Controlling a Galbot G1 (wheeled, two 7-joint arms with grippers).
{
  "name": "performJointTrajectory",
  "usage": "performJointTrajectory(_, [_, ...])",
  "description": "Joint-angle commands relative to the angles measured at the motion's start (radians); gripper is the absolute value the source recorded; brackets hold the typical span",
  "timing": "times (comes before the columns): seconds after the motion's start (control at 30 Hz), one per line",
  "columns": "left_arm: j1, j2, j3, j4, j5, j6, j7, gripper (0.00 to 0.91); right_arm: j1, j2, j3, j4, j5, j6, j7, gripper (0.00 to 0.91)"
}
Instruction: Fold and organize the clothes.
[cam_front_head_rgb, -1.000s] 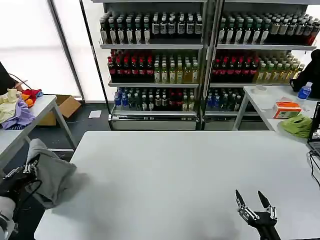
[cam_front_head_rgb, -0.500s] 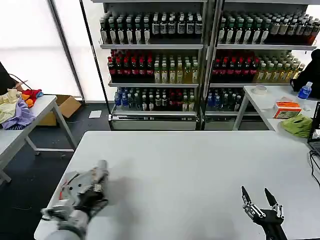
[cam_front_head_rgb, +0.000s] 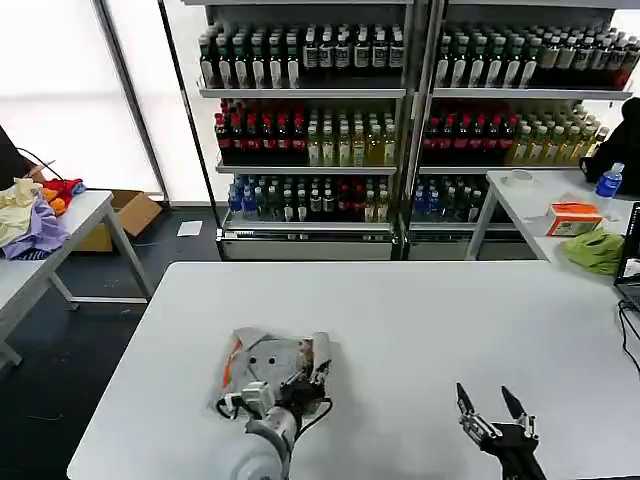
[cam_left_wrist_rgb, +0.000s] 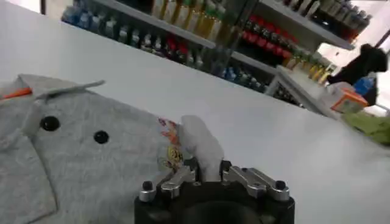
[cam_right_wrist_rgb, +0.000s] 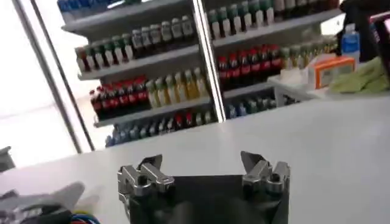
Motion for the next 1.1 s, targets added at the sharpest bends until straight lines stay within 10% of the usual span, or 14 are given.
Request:
performJointTrajectory(0.03, [-0.102, 0.012, -0.031, -0.082, -0.366, -0.039, -0.001, 0.907, 0.165, -0.070, -0.187, -0.050, 0.001, -0.182, 0.099, 0.907])
performJointTrajectory(0.37, [-0.003, 0.155, -0.372, -0.207, -0.326, -0.096, 0.182, 0.907, 0.548, -0.030, -0.566, -0.341, 0.071, -0.223, 0.234, 0.907])
performJointTrajectory(0.77, [0.129, 0.211, -0.565, -0.260, -0.310, -0.092, 0.190, 0.907, 0.683, 0.100, -0.716, -0.524, 0.103, -0.228, 0.253, 0.907])
performJointTrajectory(0.9, [0.147, 0.199, -0.560, -0.271, -0.295, -0.091, 0.198, 0.907, 0.683, 0.091, -0.707, -0.536, 0.111, -0.228, 0.263, 0.000])
performJointTrajectory(1.1, [0.143, 0.184, -0.544, -0.271, -0.281, -0.093, 0.198, 0.907, 0.643, 0.052, -0.657, -0.478, 0.111, -0.220, 0.256, 0.000])
